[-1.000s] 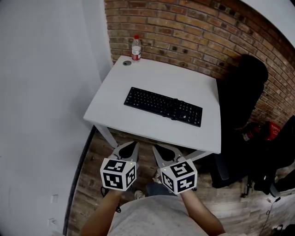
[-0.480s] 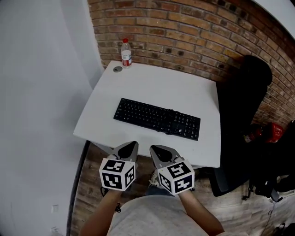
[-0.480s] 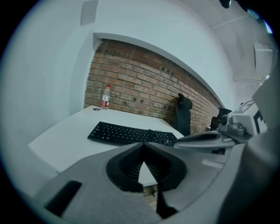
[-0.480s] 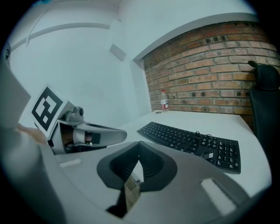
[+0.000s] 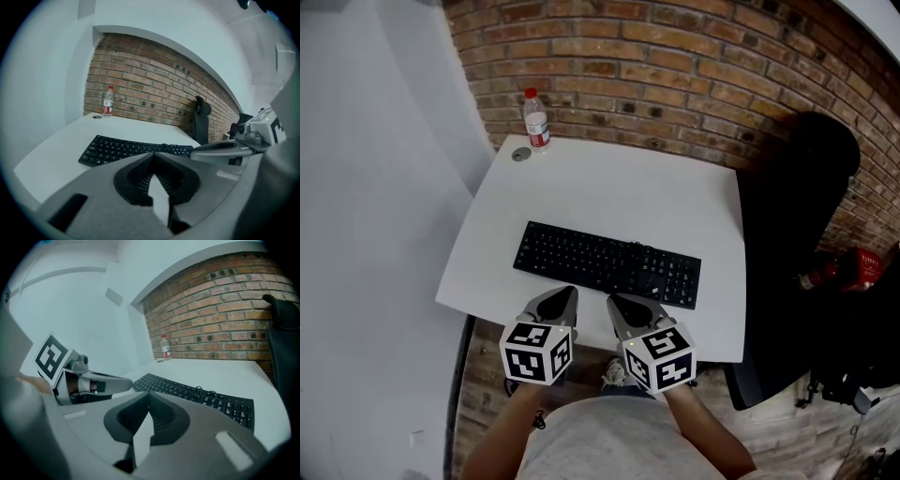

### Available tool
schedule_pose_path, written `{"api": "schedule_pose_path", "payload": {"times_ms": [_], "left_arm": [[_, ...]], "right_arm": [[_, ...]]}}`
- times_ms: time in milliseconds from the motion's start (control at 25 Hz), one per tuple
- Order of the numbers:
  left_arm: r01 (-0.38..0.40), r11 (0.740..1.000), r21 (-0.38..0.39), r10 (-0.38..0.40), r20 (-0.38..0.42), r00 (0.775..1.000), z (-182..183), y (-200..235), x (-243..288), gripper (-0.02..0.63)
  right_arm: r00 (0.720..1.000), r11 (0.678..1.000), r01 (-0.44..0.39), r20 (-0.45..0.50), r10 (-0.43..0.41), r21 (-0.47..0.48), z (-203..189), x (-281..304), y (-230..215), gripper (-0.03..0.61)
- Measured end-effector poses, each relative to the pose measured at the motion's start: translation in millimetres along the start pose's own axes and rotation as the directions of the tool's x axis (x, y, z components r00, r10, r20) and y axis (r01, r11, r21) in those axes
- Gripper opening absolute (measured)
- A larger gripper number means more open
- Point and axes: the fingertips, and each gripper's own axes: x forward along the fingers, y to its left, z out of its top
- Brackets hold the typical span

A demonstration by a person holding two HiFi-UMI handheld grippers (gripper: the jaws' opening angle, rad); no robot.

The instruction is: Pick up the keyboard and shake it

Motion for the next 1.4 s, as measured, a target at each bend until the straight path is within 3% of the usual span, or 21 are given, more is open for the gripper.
{"api": "schedule_pose_path", "payload": {"times_ms": [360,640,1000,1400], "left_arm": [[0.016,1.000,0.018,-0.015,-0.035,0.999,13,3,43,-0.005],[0.037,0.999,0.025,-0.036,-0.072,0.997,18,26,61,-0.003],[0.085,0.995,0.046,-0.079,-0.122,0.989,27,82,79,0.097],[0.052,0.996,0.079,-0.038,-0.165,0.986,42,159,92,0.251]], "right_arm": [[0.999,0.998,0.036,0.011,-0.037,0.056,10,5,-65,0.011],[0.992,0.987,0.126,-0.004,-0.126,0.100,6,3,-109,0.012],[0.949,0.937,0.315,-0.054,-0.311,0.153,-7,0,-160,0.014],[0.891,0.877,0.452,-0.119,-0.438,0.162,-18,-9,-198,0.113]]}}
